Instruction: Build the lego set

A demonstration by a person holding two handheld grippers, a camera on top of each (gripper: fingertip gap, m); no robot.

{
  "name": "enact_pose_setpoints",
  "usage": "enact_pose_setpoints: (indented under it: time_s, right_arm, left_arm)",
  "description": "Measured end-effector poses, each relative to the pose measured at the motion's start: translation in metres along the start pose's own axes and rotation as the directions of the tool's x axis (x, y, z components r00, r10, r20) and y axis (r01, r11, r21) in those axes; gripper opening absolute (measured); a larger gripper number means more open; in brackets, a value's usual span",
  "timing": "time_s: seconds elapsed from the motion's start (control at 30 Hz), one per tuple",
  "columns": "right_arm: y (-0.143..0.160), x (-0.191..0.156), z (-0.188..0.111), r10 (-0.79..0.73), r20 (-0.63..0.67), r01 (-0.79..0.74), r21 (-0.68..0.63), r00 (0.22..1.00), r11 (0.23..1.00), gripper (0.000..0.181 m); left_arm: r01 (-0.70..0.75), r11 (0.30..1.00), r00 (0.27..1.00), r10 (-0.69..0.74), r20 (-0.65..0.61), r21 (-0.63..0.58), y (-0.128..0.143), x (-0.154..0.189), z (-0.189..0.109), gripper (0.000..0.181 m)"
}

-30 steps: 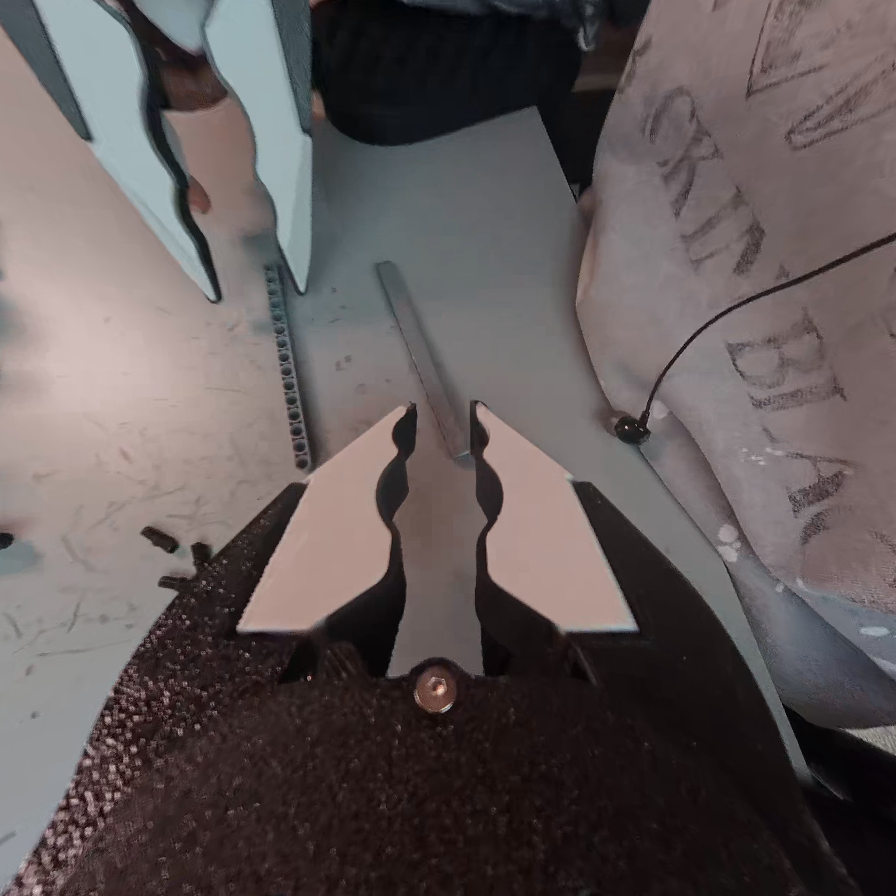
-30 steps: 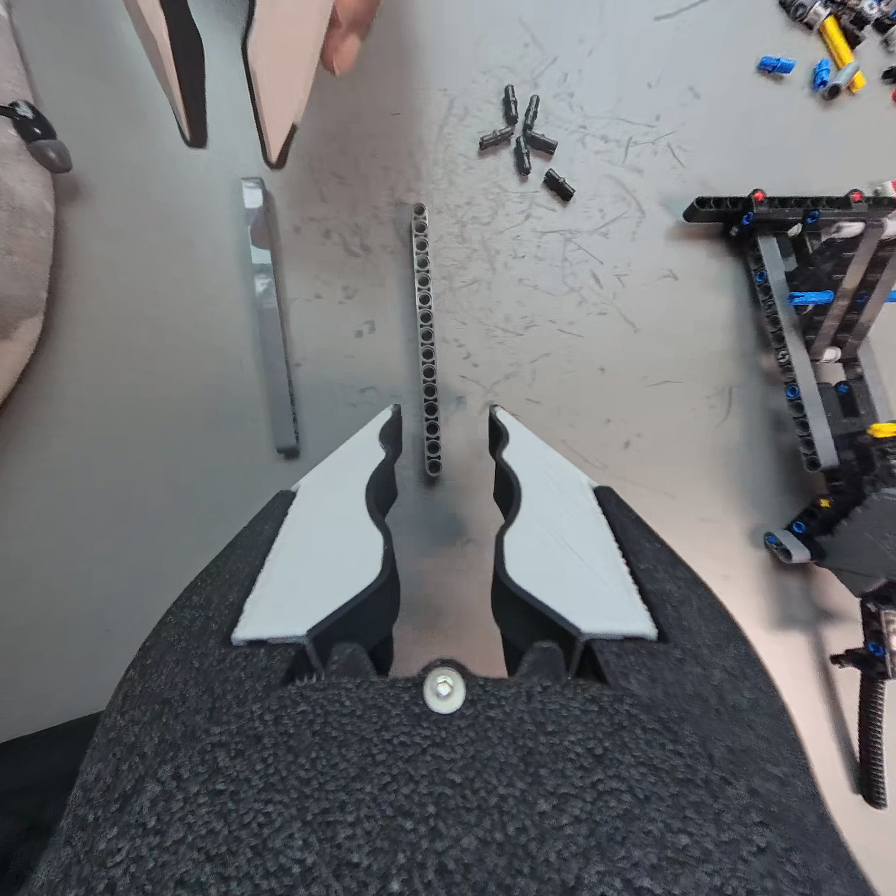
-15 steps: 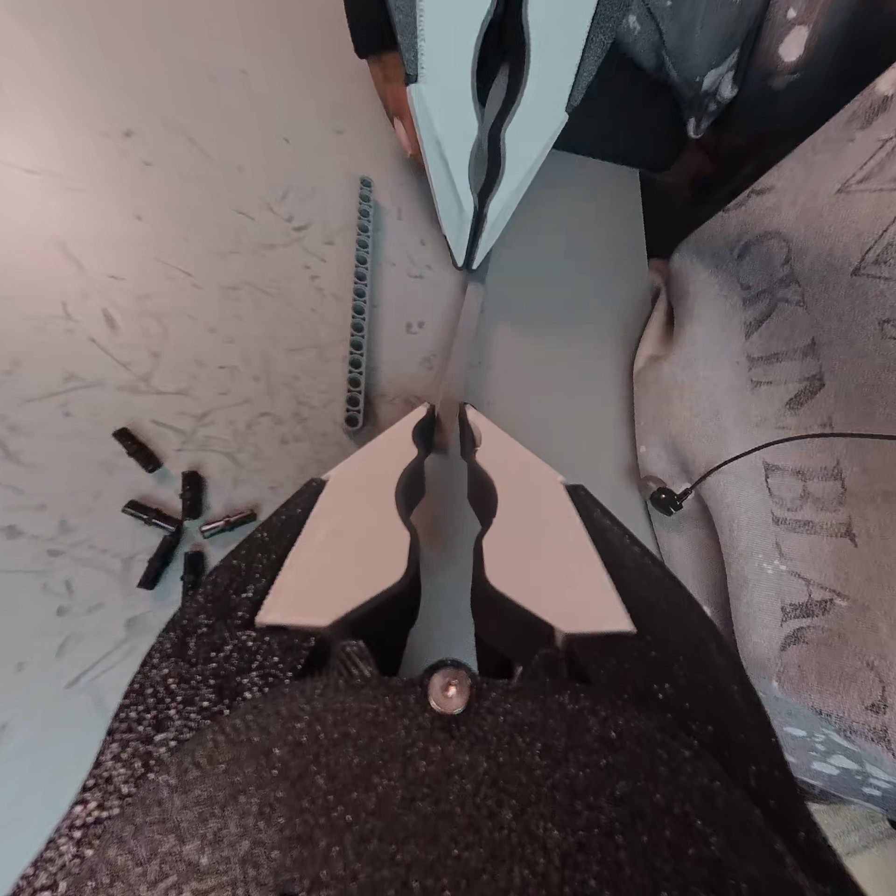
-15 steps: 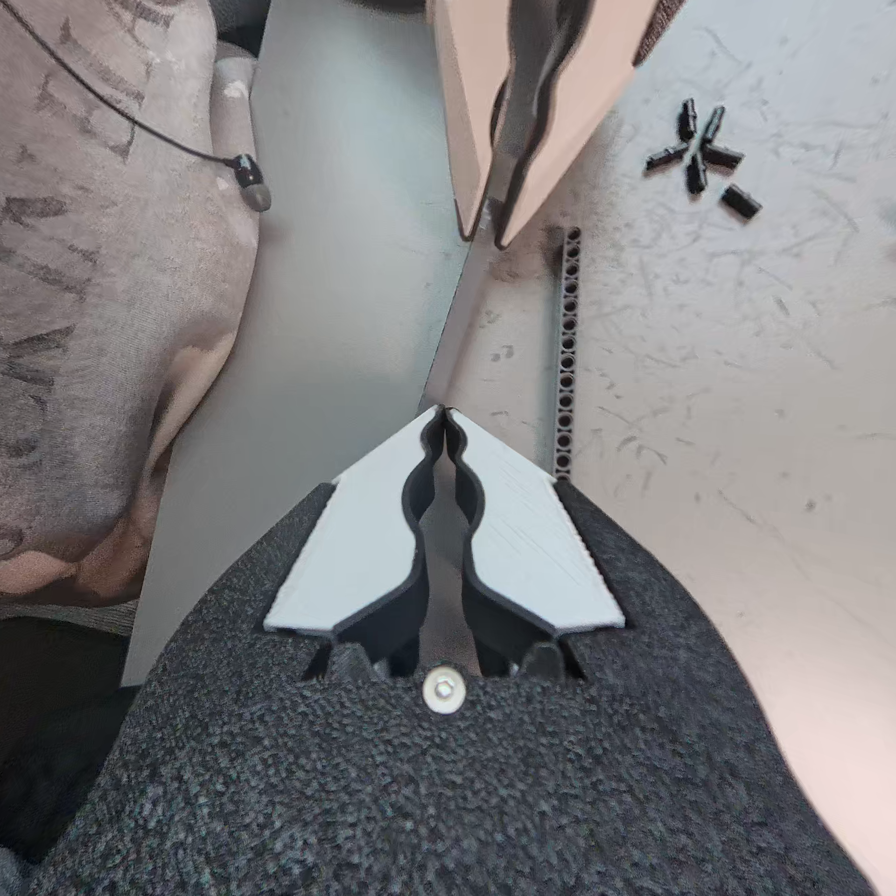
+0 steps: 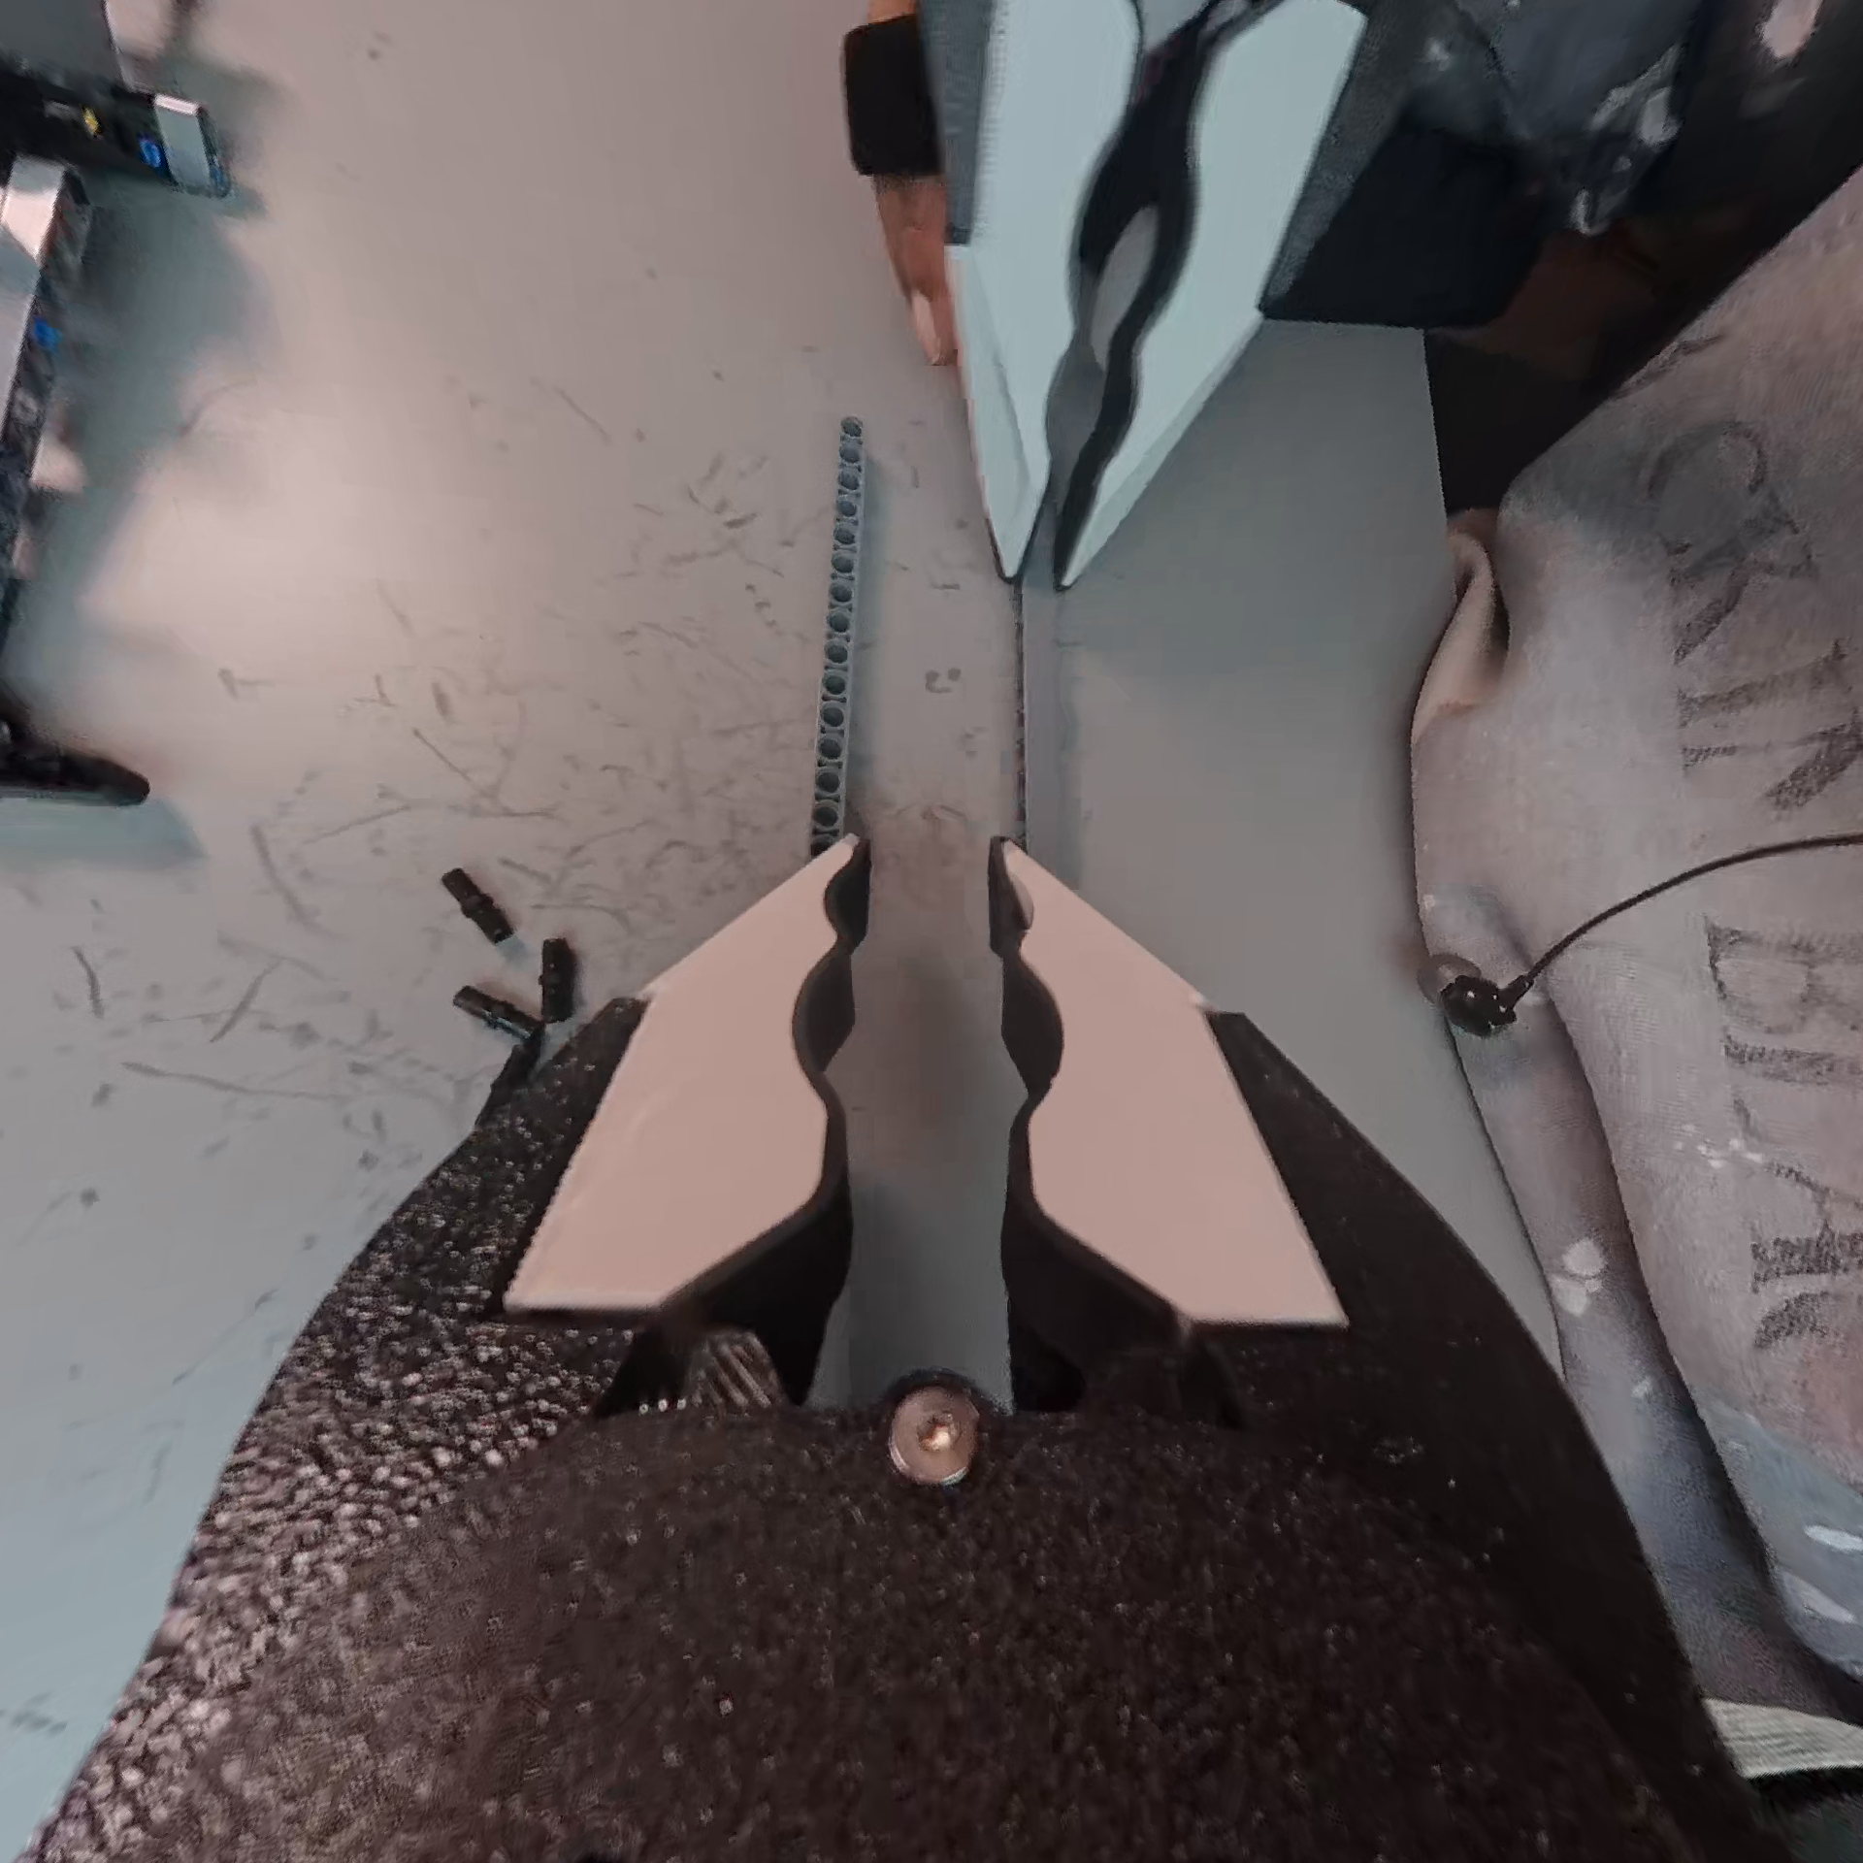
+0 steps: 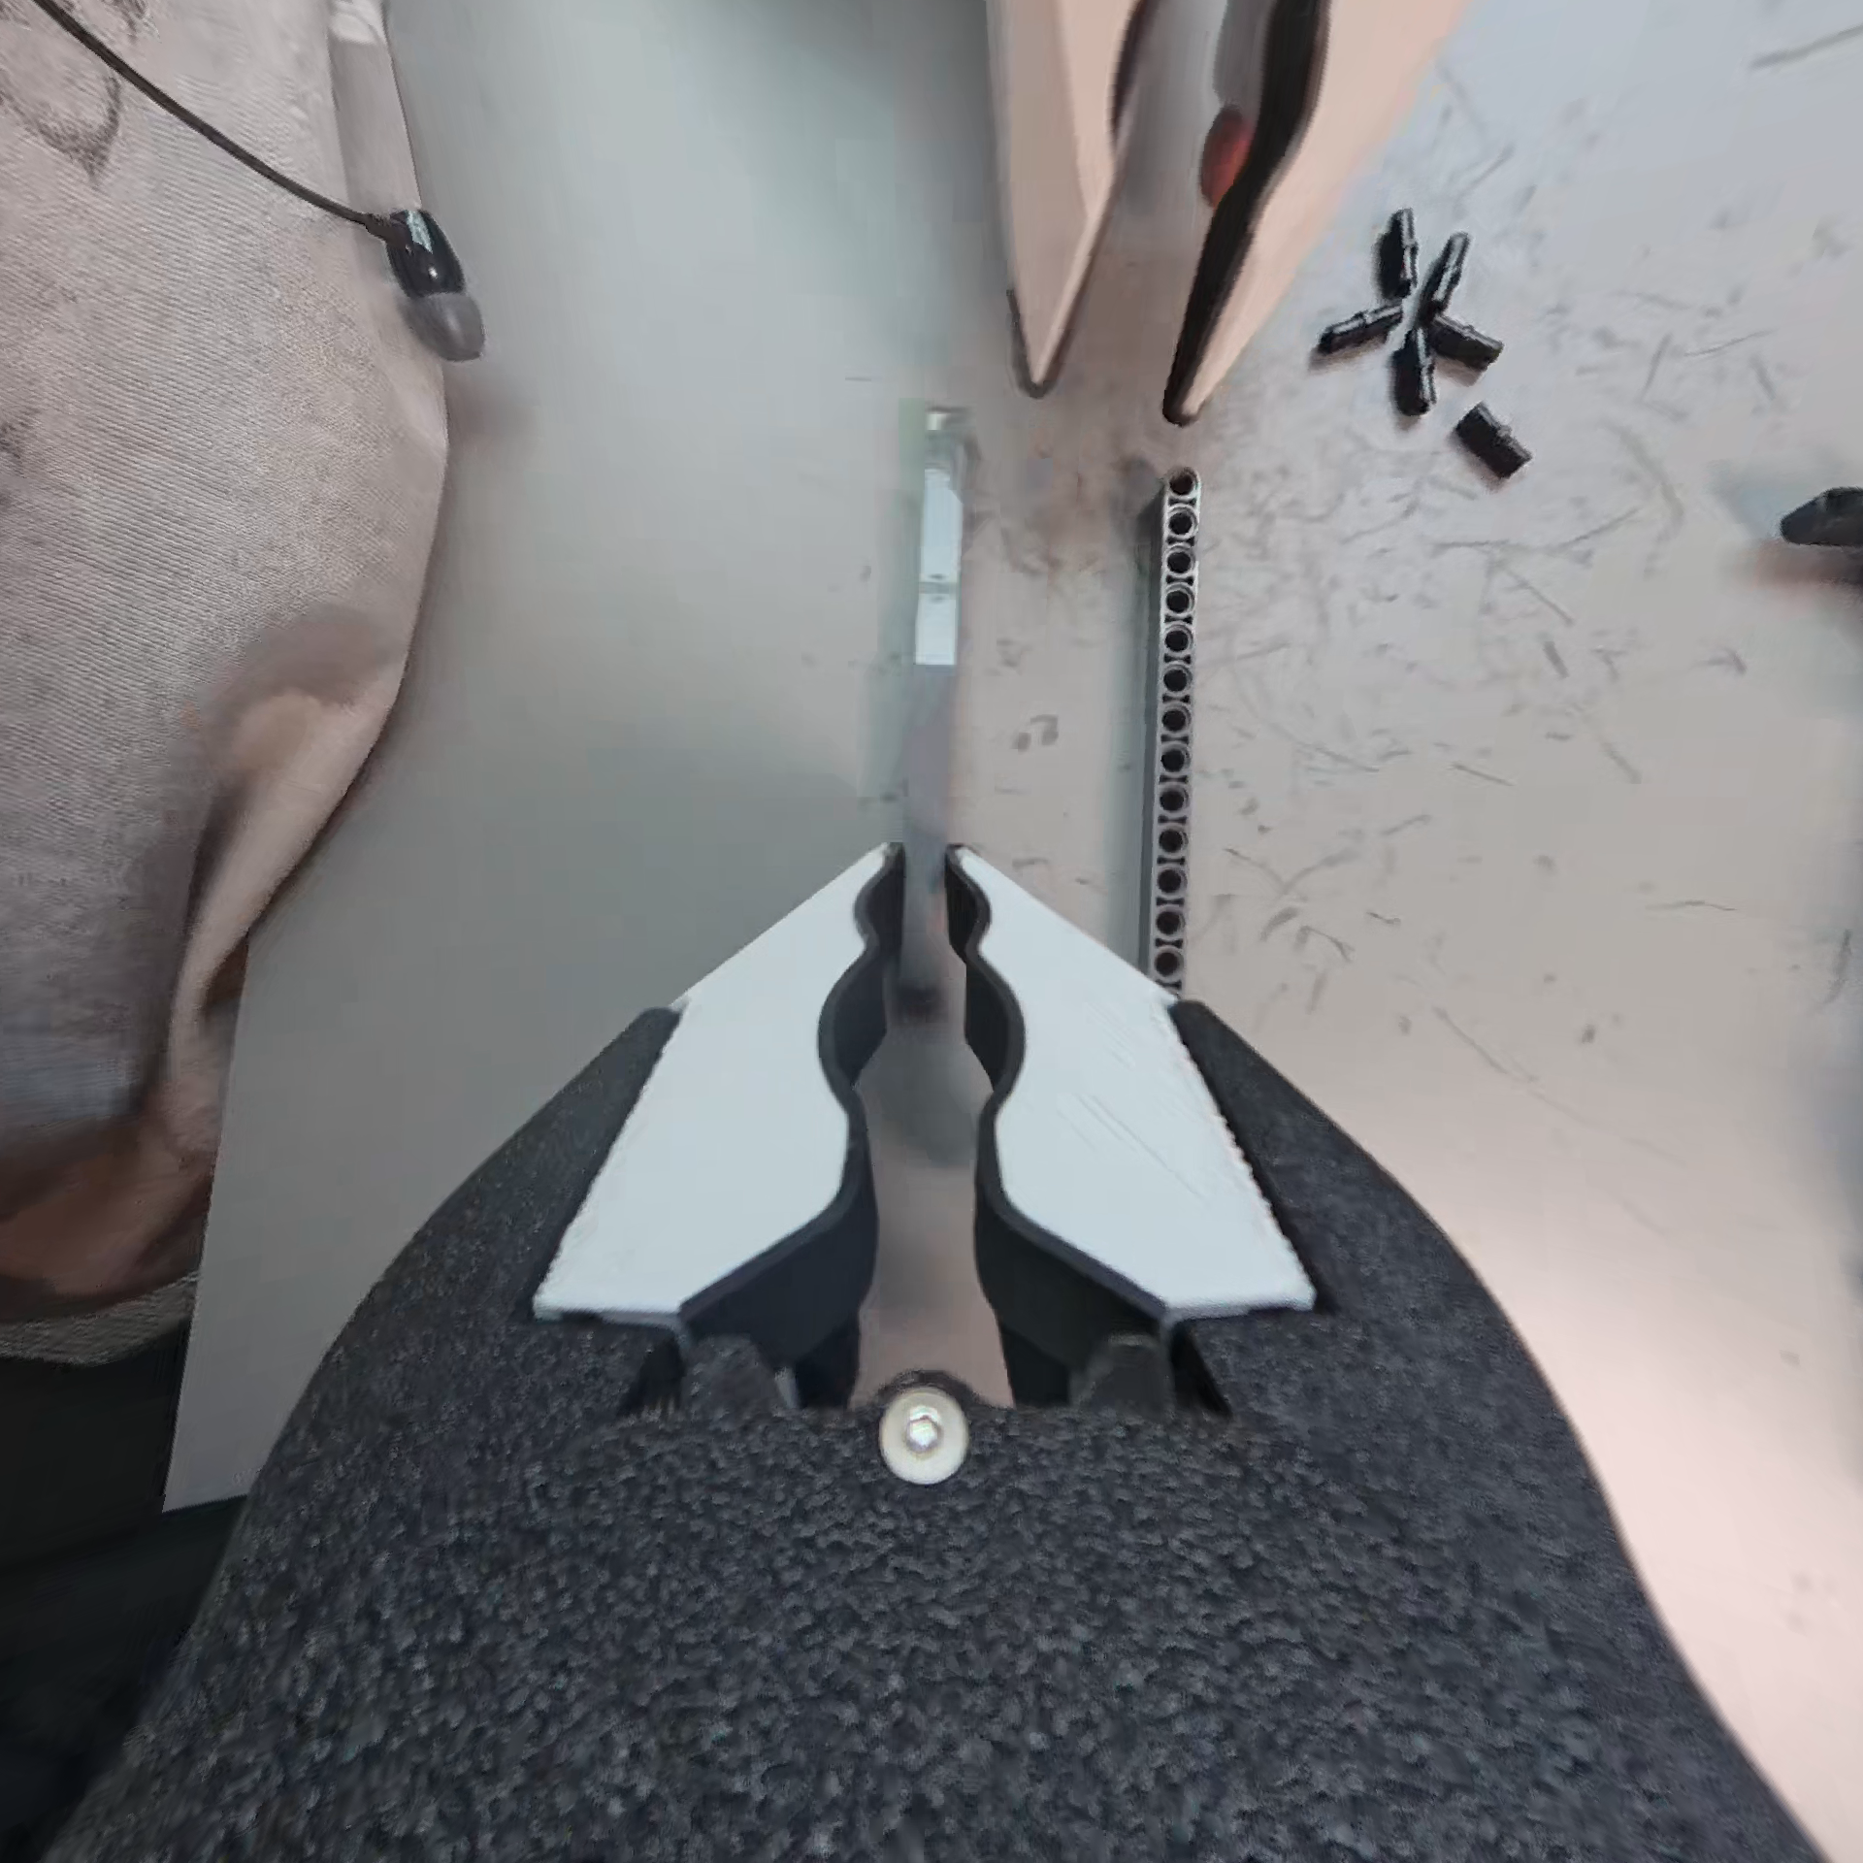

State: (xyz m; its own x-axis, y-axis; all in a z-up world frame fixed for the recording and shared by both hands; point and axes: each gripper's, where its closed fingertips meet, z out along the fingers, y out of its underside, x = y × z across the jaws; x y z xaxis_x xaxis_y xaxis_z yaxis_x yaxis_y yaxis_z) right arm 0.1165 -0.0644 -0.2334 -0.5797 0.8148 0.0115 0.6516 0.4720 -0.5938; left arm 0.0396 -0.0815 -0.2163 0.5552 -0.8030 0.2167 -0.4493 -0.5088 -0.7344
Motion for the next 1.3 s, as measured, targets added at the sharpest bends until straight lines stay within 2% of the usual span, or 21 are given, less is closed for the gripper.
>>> enact_pose_setpoints:
  time_s: [0.1,0.2,0.27,0.4,0.5,0.57,0.63,0.7,0.8,0.9,1.0,1.13,1.2,1.3]
  right_arm:
    - [0.003,-0.006,-0.007,0.097,0.148,-0.103,0.034,0.984,0.994,0.007]
    - [0.004,-0.004,-0.017,0.252,0.323,-0.282,0.051,0.912,0.958,0.007]
    - [0.006,-0.003,-0.02,0.334,0.415,-0.376,0.021,0.846,0.926,0.007]
    - [-0.002,0.005,-0.019,0.488,0.501,-0.566,0.002,0.714,0.825,0.007]
    - [-0.005,0.0,-0.02,0.531,0.562,-0.626,-0.029,0.634,0.779,0.007]
    - [-0.005,0.0,-0.02,0.549,0.566,-0.647,-0.037,0.615,0.762,0.007]
    - [-0.003,0.003,-0.018,0.558,0.532,-0.641,-0.035,0.637,0.766,0.008]
    - [0.002,0.003,-0.018,0.516,0.466,-0.575,-0.018,0.719,0.818,0.011]
    - [0.008,0.01,-0.022,0.34,0.283,-0.366,0.045,0.897,0.929,0.025]
    - [0.0,0.006,-0.028,0.152,0.118,-0.162,0.082,0.981,0.983,0.032]
    - [0.005,0.004,-0.021,-0.047,-0.049,0.047,-0.006,0.998,0.999,0.035]
    - [0.008,0.015,-0.014,-0.133,-0.176,0.124,-0.061,0.975,0.99,0.022]
    - [0.007,0.019,-0.013,-0.116,-0.176,0.108,-0.055,0.978,0.993,0.008]
    - [0.01,0.018,-0.011,-0.066,-0.127,0.06,-0.055,0.99,0.997,0.007]
  left_arm:
    - [-0.178,0.983,0.984,0.179,-0.013,0.046,-0.009,0.016,0.0,0.035]
    - [-0.298,0.951,0.953,0.301,-0.024,0.086,-0.015,0.031,0.007,0.037]
    - [-0.321,0.946,0.947,0.321,0.005,0.046,-0.011,0.029,0.015,0.038]
    - [-0.357,0.933,0.932,0.359,0.053,-0.042,0.0,0.023,0.023,0.029]
    - [-0.362,0.927,0.922,0.371,0.11,-0.096,0.006,0.012,0.026,0.015]
    - [-0.351,0.931,0.926,0.362,0.112,-0.103,0.006,0.011,0.027,0.011]
    - [-0.321,0.94,0.937,0.332,0.106,-0.113,0.006,0.01,0.027,0.011]
    - [-0.264,0.958,0.959,0.274,0.08,-0.115,0.007,0.011,0.027,0.011]
    - [-0.153,0.982,0.987,0.157,0.026,-0.109,0.008,0.013,0.025,0.011]
    - [-0.039,0.994,0.999,0.037,-0.024,-0.103,0.006,0.013,0.023,0.011]
    - [0.029,0.995,0.998,-0.035,-0.057,-0.099,0.004,0.014,0.022,0.011]
    - [0.082,0.991,0.99,-0.093,-0.105,-0.106,0.004,0.015,0.022,0.011]
    - [0.089,0.99,0.988,-0.101,-0.116,-0.107,0.004,0.016,0.021,0.012]
    - [0.059,0.993,0.994,-0.068,-0.082,-0.106,0.005,0.012,0.02,0.017]
